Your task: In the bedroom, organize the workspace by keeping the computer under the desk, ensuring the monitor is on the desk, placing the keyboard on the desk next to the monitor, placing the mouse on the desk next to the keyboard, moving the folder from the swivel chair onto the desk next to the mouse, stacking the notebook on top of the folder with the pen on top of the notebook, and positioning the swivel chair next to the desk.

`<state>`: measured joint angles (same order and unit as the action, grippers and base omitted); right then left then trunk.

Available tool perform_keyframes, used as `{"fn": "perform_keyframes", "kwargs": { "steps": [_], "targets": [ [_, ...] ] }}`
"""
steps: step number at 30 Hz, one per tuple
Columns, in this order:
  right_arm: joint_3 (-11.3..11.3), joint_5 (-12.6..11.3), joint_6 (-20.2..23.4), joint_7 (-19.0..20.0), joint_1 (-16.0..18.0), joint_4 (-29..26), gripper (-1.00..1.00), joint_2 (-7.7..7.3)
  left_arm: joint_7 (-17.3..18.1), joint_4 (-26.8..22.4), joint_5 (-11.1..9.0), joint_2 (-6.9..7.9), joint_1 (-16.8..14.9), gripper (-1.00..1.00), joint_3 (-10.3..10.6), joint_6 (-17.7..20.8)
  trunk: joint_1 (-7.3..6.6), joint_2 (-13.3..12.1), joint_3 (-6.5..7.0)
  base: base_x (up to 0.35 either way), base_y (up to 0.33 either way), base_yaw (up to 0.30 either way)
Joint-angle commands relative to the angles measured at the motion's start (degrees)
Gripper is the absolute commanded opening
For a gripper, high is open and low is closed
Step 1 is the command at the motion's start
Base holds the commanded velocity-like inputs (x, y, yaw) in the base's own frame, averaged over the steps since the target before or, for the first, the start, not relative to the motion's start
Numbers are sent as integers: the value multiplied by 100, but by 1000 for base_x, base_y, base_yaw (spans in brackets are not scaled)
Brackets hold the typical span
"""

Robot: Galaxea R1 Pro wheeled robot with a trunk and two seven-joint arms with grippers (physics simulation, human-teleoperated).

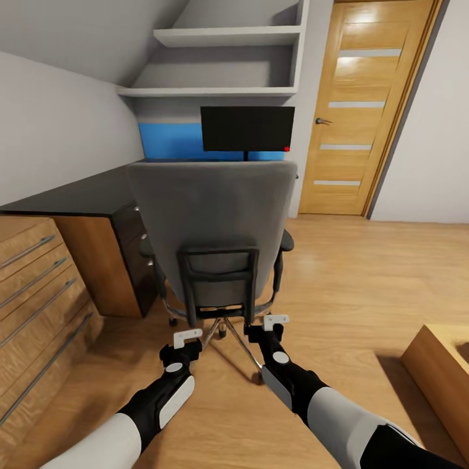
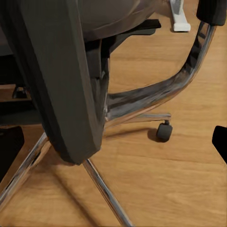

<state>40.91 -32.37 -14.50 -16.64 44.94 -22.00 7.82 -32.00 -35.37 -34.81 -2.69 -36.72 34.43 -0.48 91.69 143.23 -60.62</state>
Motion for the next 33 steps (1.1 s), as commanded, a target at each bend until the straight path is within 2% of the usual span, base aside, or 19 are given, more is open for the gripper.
{"fn": "perform_keyframes", "kwargs": {
  "steps": [1,10,33],
  "targets": [
    [49,-43,-28,-32,7,3,100,0,-44,-5,-44,5,-5,100,37,-5,1,2,-5,166,-1,0],
    [49,-7,-30,-32,6,3,100,9,-49,-5,-46,6,-10,100,35,-7,1,2,-5,131,0,0],
    [49,-6,-28,-32,6,3,100,9,-52,-3,-44,14,-5,100,29,-12,1,2,-5,322,0,0]
  ]
}}
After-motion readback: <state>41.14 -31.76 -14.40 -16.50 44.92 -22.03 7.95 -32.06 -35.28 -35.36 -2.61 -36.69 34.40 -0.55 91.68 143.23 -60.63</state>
